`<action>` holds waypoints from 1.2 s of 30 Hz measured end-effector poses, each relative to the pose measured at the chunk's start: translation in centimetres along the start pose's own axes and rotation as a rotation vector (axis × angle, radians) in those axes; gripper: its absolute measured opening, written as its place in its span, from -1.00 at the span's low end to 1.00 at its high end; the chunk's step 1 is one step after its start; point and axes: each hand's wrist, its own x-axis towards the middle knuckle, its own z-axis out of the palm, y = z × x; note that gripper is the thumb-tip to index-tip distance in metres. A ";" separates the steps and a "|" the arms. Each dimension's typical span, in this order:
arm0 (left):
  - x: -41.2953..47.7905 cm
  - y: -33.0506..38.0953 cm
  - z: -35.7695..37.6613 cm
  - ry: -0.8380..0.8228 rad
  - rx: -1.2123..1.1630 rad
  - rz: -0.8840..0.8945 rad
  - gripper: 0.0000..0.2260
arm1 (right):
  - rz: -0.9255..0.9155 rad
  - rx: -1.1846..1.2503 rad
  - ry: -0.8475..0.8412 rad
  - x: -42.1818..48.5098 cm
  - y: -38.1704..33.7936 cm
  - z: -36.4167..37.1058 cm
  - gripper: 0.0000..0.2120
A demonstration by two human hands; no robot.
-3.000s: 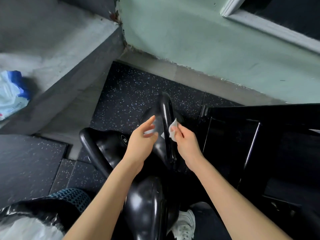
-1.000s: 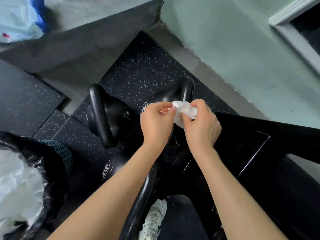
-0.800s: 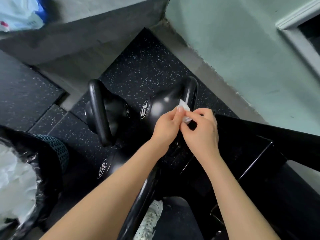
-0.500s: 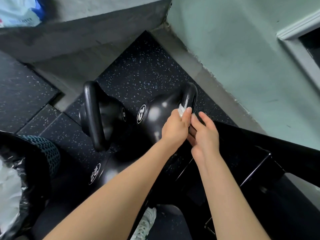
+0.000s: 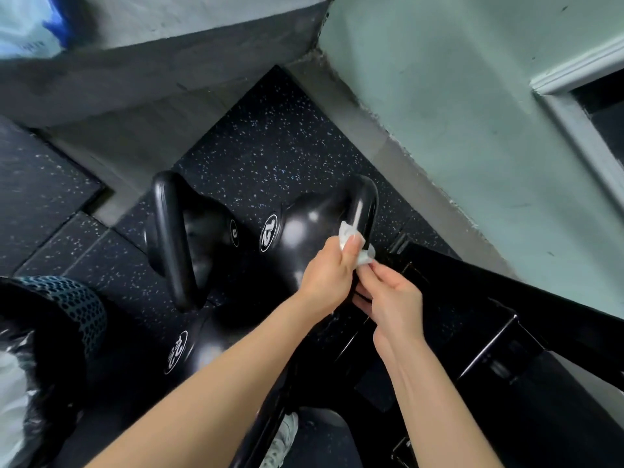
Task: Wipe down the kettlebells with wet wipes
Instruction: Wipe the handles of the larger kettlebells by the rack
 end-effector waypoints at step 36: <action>-7.0 0.6 -4.9 -0.208 0.538 -0.055 -0.69 | 0.016 -0.037 0.094 -0.7 0.3 0.8 -0.68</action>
